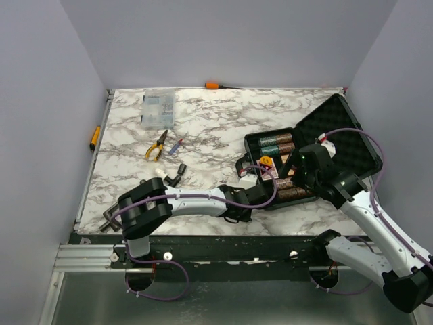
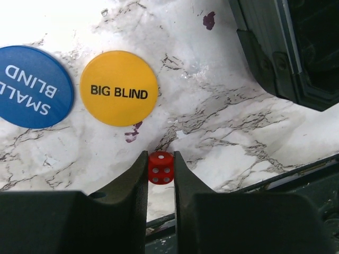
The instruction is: Pack up texas hold em set
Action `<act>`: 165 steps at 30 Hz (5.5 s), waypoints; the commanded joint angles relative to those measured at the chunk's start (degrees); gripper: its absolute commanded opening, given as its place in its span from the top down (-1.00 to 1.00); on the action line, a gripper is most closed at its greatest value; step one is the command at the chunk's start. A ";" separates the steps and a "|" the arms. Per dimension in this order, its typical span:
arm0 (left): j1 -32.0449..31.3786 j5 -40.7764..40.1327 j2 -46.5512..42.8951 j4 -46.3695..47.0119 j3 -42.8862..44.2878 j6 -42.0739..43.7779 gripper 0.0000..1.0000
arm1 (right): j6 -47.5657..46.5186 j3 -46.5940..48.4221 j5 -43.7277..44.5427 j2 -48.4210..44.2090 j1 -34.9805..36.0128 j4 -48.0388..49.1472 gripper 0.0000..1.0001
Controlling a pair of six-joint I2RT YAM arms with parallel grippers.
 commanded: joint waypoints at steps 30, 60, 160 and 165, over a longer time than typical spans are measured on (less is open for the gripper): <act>0.00 4.47 -12.81 -13.19 9.74 9.21 1.00 | 8.79 6.06 5.08 -8.14 0.21 -2.75 -0.89; 19.99 19.45 12.98 -19.78 48.59 13.70 1.00 | 0.10 18.75 16.87 -10.01 0.28 -5.92 -0.90; 28.35 -8.09 -16.33 -21.18 19.19 13.98 -0.71 | -7.80 15.46 19.57 -12.60 0.28 -3.56 -1.00; 25.16 -15.19 -25.00 -22.02 9.32 8.09 -0.97 | -4.72 15.70 14.71 -11.47 0.33 -4.77 -1.00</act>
